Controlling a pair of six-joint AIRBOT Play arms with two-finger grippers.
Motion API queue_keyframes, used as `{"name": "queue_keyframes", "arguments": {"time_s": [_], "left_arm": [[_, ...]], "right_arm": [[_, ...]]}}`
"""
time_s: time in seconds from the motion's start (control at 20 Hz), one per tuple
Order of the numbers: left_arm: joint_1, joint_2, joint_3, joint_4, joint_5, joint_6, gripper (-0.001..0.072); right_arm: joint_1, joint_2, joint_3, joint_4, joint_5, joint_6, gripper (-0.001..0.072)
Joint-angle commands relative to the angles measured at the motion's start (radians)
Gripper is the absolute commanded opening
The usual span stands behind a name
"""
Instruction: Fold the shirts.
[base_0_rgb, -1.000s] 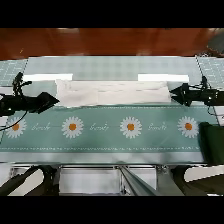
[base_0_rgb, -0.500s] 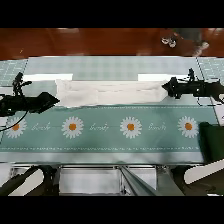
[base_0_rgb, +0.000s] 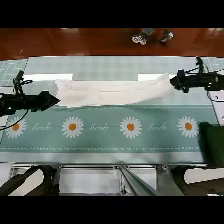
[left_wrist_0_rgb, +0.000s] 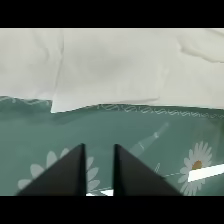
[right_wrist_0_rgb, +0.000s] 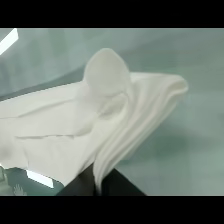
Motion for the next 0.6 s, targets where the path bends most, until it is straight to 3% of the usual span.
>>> {"name": "queue_keyframes", "arguments": {"time_s": [0.0,0.3,0.4,0.55], "left_arm": [[-0.055,0.000,0.021,-0.062,-0.020,0.076,0.0017],[-0.426,-0.108,0.181,-0.079,0.158,0.061,0.0017],[-0.548,-0.211,0.306,-0.076,0.216,0.021,0.0016],[-0.694,-0.427,0.554,-0.048,0.195,-0.049,0.0016]], "right_arm": [[-0.051,0.147,-0.002,-0.111,0.098,-0.001,0.0022],[-0.115,0.465,-0.151,-0.134,0.132,-0.017,0.0022],[-0.115,0.560,-0.206,-0.126,0.140,-0.016,0.0022],[-0.115,0.686,-0.261,-0.121,0.155,-0.013,0.0022]]}}
